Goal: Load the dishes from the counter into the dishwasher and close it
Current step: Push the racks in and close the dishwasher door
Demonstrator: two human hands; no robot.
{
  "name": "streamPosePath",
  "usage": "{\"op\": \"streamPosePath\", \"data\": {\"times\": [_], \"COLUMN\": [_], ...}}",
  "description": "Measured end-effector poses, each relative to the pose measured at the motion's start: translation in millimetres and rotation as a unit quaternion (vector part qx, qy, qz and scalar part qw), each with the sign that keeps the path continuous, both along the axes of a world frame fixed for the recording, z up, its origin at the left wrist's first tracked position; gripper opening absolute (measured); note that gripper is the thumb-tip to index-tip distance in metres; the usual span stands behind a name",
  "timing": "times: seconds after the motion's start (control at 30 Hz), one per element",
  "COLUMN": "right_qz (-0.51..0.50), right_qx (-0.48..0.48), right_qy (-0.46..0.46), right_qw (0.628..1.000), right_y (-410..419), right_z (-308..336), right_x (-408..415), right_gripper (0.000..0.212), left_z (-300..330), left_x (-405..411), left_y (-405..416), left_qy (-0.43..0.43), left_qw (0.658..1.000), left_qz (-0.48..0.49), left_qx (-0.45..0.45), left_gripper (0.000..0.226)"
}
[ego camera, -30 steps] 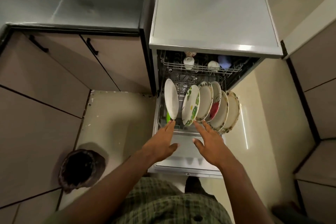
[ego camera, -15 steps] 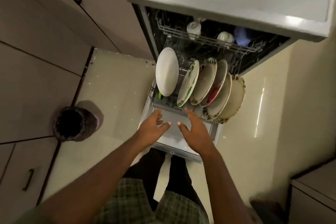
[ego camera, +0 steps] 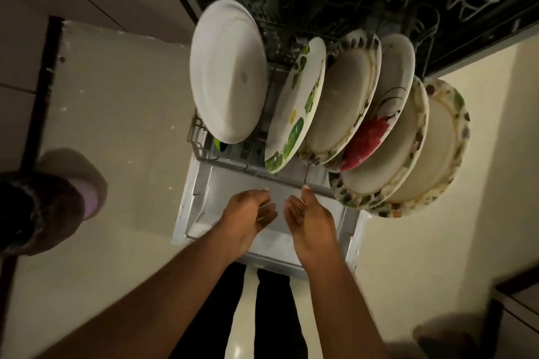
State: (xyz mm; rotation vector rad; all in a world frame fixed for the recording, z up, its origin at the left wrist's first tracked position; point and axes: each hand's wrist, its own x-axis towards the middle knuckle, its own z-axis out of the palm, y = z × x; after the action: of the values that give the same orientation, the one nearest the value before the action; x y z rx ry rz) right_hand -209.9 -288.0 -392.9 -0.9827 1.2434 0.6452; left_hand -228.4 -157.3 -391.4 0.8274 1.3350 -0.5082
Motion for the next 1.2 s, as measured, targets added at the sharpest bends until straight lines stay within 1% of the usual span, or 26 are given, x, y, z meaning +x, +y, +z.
{"op": "streamPosePath", "data": {"times": [0.03, 0.1, 0.27, 0.37, 0.43, 0.6, 0.7, 0.8, 0.9, 1.0, 1.03, 1.1, 1.2], "right_qz": [-0.020, -0.039, -0.043, -0.041, -0.022, 0.029, 0.037, 0.045, 0.041, 0.052, 0.062, 0.080, 0.090], "right_qx": [0.003, 0.008, 0.005, -0.008, -0.016, -0.039, -0.031, -0.031, -0.029, -0.050, -0.060, -0.070, -0.082], "right_qy": [0.005, 0.018, 0.019, 0.023, 0.015, -0.015, -0.010, -0.012, -0.032, -0.036, -0.038, -0.057, -0.098], "right_qw": [1.000, 0.999, 0.999, 0.999, 1.000, 0.999, 0.999, 0.998, 0.998, 0.997, 0.996, 0.993, 0.988], "right_y": [1, 2, 8, 11, 11, 9, 16, 21, 19, 22, 25, 30, 36], "right_z": [-10, -30, -59, -71, -74, -80, -83, -79, -75, -71, -70, -65, -53], "right_x": [6, 15, 20, 21, 25, 63, 87, 88, 84, 81, 80, 79, 92], "right_gripper": [0.048, 0.035, 0.022, 0.023, 0.025, 0.026, 0.024, 0.022, 0.035, 0.025, 0.026, 0.031, 0.031], "left_z": [-14, -37, -66, -71, -73, -73, -77, -76, -77, -76, -74, -69, -62], "left_x": [4, 11, 12, 10, 15, 55, 71, 73, 72, 71, 70, 71, 88], "left_y": [-3, -8, -13, -12, -11, -11, -8, -5, -2, -2, -2, 0, 5], "left_qy": [0.000, -0.007, -0.052, -0.074, -0.084, -0.107, -0.112, -0.114, -0.111, -0.122, -0.121, -0.122, -0.140], "left_qw": [1.000, 1.000, 0.999, 0.997, 0.996, 0.994, 0.994, 0.993, 0.993, 0.992, 0.992, 0.992, 0.990], "left_qz": [0.007, 0.019, 0.004, 0.018, 0.022, 0.033, 0.008, -0.028, -0.033, -0.034, -0.030, -0.008, 0.007], "left_qx": [-0.007, -0.018, -0.016, -0.017, -0.016, -0.015, 0.001, 0.003, 0.014, 0.013, 0.013, 0.017, 0.025], "left_gripper": [0.013, 0.017, 0.031, 0.033, 0.034, 0.036, 0.033, 0.032, 0.032, 0.030, 0.029, 0.030, 0.035]}}
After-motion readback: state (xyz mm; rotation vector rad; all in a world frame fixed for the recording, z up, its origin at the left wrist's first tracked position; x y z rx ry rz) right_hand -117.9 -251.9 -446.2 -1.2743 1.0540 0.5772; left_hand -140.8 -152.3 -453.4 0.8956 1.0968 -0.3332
